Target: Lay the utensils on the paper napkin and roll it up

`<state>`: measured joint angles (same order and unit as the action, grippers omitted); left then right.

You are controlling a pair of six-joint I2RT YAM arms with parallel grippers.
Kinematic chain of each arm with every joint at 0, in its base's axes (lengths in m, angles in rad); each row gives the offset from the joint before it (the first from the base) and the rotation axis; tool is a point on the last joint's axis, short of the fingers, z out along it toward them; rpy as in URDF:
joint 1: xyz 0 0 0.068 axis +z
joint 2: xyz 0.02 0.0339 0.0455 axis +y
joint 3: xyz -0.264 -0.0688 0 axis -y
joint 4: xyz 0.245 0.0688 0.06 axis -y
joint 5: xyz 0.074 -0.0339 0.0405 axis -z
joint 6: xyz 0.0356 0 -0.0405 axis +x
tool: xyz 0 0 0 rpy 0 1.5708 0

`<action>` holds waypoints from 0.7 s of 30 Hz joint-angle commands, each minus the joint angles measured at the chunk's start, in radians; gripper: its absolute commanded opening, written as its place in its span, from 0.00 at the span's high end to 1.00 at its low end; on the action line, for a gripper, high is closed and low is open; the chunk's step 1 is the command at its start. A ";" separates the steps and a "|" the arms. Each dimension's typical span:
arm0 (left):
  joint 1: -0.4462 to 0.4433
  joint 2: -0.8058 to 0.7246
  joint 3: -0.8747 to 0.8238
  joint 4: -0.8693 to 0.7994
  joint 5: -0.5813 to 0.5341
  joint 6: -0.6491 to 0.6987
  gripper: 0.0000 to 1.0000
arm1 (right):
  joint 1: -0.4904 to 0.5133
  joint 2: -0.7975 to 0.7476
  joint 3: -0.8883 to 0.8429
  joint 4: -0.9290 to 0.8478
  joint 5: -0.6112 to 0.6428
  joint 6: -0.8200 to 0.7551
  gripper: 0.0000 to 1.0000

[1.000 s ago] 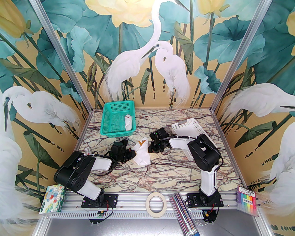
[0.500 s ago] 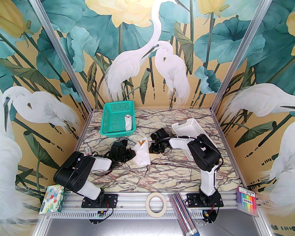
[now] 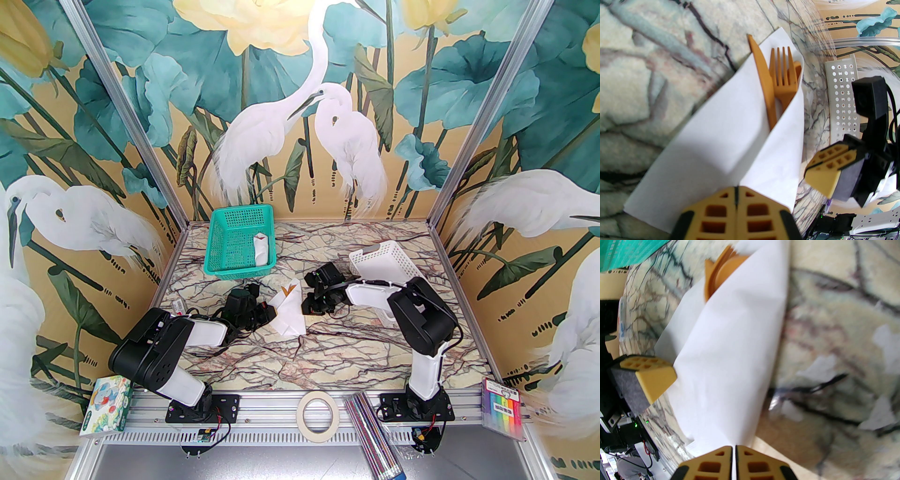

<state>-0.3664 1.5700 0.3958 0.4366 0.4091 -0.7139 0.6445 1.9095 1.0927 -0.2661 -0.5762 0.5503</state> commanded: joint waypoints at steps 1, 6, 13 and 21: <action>0.001 0.004 -0.003 -0.102 -0.053 0.019 1.00 | 0.013 0.016 -0.007 0.026 -0.022 0.019 0.87; 0.001 0.001 -0.002 -0.105 -0.052 0.019 1.00 | 0.014 0.034 -0.011 0.005 0.002 0.010 0.87; 0.001 -0.001 0.000 -0.114 -0.056 0.023 1.00 | 0.014 0.026 -0.058 0.030 0.005 0.020 0.87; 0.001 0.003 0.003 -0.116 -0.056 0.025 1.00 | 0.015 -0.001 -0.096 0.042 0.010 0.025 0.87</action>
<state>-0.3664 1.5696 0.4030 0.4221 0.4091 -0.7128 0.6571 1.9202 1.0260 -0.1955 -0.5842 0.5583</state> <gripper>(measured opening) 0.059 0.127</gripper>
